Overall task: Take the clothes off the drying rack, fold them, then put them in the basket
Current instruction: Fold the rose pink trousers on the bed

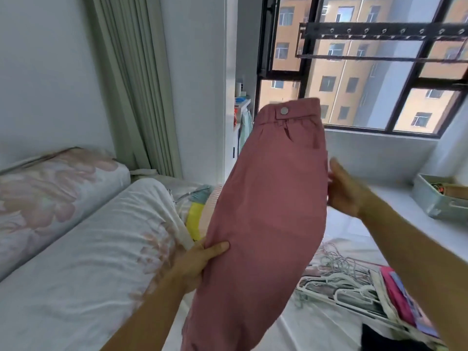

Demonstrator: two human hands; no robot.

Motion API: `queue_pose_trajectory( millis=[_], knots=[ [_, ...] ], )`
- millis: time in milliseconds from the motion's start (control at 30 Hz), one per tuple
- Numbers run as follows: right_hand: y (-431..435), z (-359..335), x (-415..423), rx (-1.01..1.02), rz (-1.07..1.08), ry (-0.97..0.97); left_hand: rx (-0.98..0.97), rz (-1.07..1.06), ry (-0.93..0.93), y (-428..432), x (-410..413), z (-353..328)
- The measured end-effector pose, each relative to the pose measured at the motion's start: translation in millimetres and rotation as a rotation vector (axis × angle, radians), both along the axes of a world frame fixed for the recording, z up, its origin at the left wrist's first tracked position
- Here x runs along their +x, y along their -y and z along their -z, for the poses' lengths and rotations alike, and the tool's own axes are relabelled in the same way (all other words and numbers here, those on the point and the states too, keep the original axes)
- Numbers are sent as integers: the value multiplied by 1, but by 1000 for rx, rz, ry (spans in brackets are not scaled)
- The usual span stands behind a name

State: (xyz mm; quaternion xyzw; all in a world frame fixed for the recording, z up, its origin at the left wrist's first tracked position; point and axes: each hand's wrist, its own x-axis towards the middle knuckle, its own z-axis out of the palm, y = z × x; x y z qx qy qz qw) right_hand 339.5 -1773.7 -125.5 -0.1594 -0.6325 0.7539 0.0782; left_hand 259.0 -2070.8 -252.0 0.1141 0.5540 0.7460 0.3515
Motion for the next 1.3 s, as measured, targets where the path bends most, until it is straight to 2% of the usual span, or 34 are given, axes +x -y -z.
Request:
queue_pose_trajectory(
  millis=[67, 133, 233, 333, 433, 533, 600, 633, 700, 733, 767, 833, 900, 967, 1067, 1133, 1200, 1300],
  knots=[
    [20, 100, 20, -172, -75, 157, 11, -21, 51, -2, -1, 17],
    [45, 173, 38, -327, -28, 241, 5, -42, 83, -2, -4, 36],
    [64, 209, 54, -449, 53, 265, -127, -46, 112, -3, -14, 58],
    [59, 224, 59, -381, 91, 366, -318, 57, 134, -3, -22, 74],
    [53, 225, 54, -306, 71, 347, -410, 95, 124, -2, -33, 78],
    [49, 211, 41, -258, 2, 253, -309, 47, 132, -6, -49, 63],
    [49, 207, 37, -208, -10, 284, -231, 54, 141, -5, -56, 56],
    [50, 206, 36, -192, 0, 313, -282, 72, 133, -4, -56, 58],
    [50, 200, 33, -124, 37, 390, -523, 101, 81, -1, -52, 63],
    [48, 196, 31, -93, 51, 416, -628, 64, 66, -2, -50, 63],
    [46, 192, 28, -75, 66, 420, -655, -9, 65, -3, -51, 64],
    [44, 185, 21, -109, 143, 391, -497, -130, 107, -7, -57, 60],
    [43, 183, 15, -191, 262, 346, -419, -93, 66, -10, -57, 54],
    [45, 183, 8, -171, 326, 346, -500, -45, 17, -9, -53, 54],
    [47, 182, -15, 86, 361, 395, -535, -245, -15, -11, -75, 57],
    [45, 175, -37, 197, 402, 372, -560, -307, -31, -16, -96, 52],
    [43, 166, -58, 241, 449, 342, -573, -308, -81, -25, -116, 52],
    [35, 157, -86, 232, 473, 305, -610, -293, -272, -32, -146, 52]
  ],
)
